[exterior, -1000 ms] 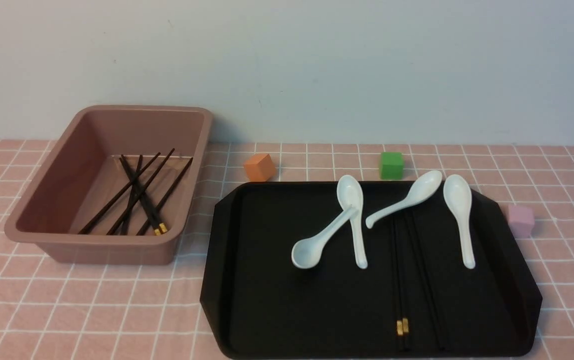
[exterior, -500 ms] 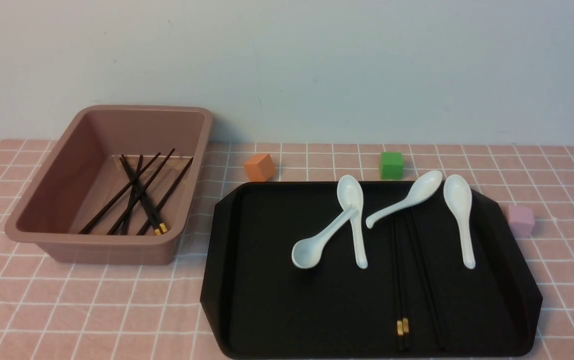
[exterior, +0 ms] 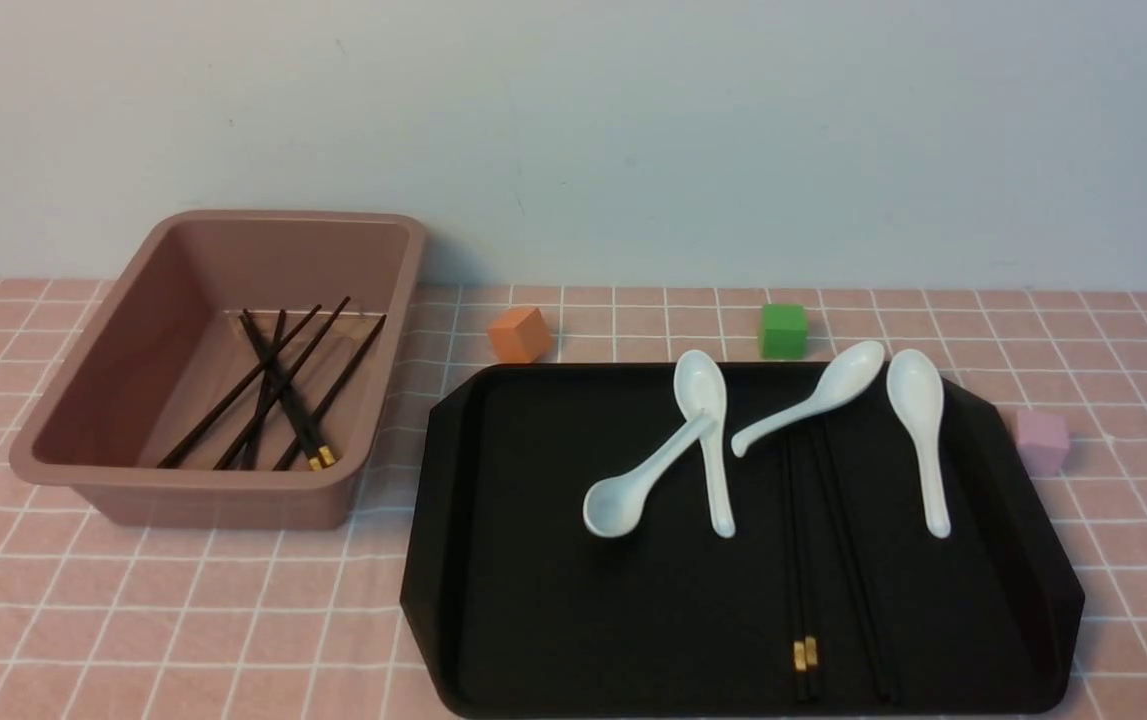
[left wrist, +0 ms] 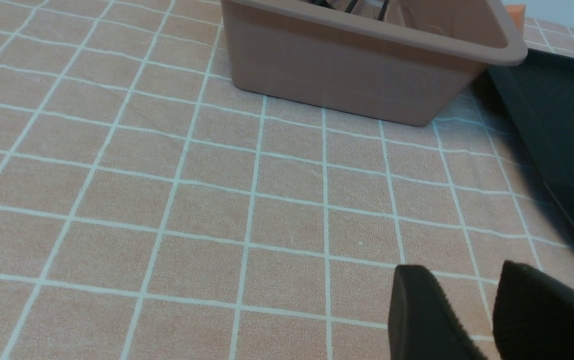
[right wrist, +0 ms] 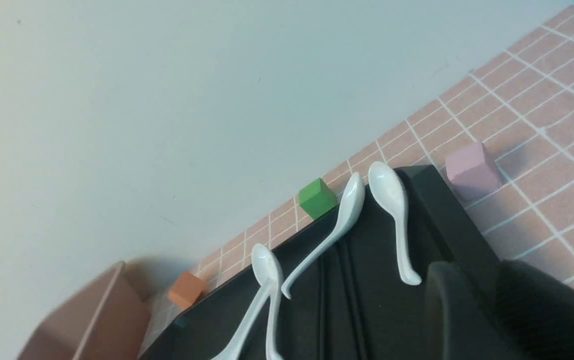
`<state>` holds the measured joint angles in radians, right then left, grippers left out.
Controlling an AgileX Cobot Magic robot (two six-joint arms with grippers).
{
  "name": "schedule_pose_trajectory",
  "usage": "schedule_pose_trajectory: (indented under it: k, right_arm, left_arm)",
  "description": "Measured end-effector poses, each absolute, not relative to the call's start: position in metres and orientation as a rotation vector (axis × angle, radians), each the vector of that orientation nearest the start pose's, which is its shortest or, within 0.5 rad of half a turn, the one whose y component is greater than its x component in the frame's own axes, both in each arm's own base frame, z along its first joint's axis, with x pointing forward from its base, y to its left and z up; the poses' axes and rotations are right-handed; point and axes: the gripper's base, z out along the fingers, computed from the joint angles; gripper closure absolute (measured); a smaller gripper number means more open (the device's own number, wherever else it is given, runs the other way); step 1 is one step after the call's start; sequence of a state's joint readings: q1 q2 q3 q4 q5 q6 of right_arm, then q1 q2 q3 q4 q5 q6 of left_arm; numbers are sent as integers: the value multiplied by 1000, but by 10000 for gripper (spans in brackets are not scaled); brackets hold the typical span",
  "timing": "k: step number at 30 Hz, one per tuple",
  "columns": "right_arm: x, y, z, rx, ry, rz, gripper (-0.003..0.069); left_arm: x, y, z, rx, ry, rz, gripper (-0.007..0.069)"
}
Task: On pink tablecloth take chopsticks from black tray and put them in box.
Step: 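Move the gripper over the chopsticks on the black tray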
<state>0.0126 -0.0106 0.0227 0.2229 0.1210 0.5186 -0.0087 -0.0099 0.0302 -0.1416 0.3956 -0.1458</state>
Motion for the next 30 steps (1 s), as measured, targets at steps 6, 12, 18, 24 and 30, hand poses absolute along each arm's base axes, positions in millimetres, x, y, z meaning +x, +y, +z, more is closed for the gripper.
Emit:
schedule_pose_trajectory:
  k: [6,12,18,24,30]
  right_arm:
    - [55,7,232,531,1671,577,512]
    - [82,15,288,228,2152,354,536]
    - [139,21,303,48,2581,317,615]
    - [201,48,287,-54,2729,361,652]
    - [250,105,251,-173,2877,292,624]
  left_arm:
    - [52,-5,168,-217,1890,-245,386]
    - [52,-5,168,-217,1890,-245,386]
    - [52,-5,168,-217,1890,-245,386]
    - [52,-5,168,-217,1890,-245,386]
    - [52,-5,168,-217,1890,-245,386]
